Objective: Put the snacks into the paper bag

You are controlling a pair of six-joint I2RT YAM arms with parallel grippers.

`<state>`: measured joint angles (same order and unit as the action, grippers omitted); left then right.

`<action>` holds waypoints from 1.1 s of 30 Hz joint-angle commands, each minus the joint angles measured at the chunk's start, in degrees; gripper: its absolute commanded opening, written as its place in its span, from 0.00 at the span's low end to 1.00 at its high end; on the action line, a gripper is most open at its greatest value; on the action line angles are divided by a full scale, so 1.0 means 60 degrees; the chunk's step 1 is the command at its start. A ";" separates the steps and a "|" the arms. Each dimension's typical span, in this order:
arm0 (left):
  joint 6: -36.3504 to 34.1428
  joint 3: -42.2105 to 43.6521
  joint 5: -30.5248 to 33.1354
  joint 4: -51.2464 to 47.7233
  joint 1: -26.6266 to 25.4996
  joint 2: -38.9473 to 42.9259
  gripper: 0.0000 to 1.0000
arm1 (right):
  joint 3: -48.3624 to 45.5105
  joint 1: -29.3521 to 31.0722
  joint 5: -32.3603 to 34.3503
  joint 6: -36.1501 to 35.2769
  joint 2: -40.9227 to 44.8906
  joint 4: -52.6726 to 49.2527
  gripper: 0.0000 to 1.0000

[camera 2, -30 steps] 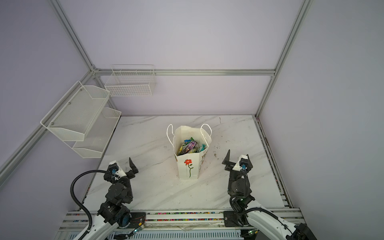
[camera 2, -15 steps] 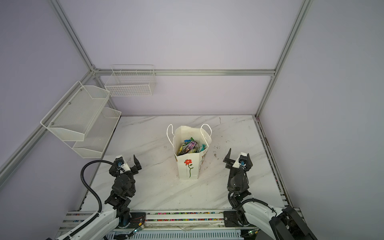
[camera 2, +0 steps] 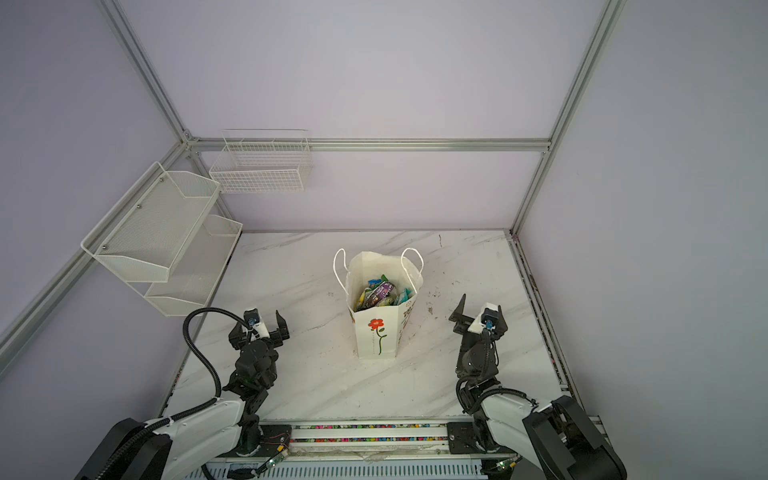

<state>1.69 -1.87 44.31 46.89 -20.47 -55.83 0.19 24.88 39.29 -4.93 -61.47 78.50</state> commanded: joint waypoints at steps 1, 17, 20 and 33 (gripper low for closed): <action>-0.0062 -0.0114 -0.0084 0.0962 0.0140 -0.0052 1.00 | -0.0044 -0.0143 -0.0160 0.0198 -0.0184 0.0662 0.97; -0.0047 -0.0142 -0.0340 0.2061 0.0509 -0.0977 1.00 | 0.0406 -0.0531 -0.0232 0.0262 -0.2249 0.2142 0.97; -0.0054 -0.0185 -0.0355 0.2185 0.0555 -0.1132 1.00 | 0.0463 -0.0617 -0.0249 0.0260 -0.2587 0.2430 0.97; 0.0078 -0.0172 -0.0494 0.2528 0.0831 -0.1411 1.00 | 0.0774 -0.0943 -0.0322 0.0135 -0.4262 0.3915 0.97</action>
<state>1.89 -1.87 41.89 56.77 -16.36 -63.24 3.77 19.77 37.56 -3.53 -85.47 90.67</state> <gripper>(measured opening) 0.997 0.974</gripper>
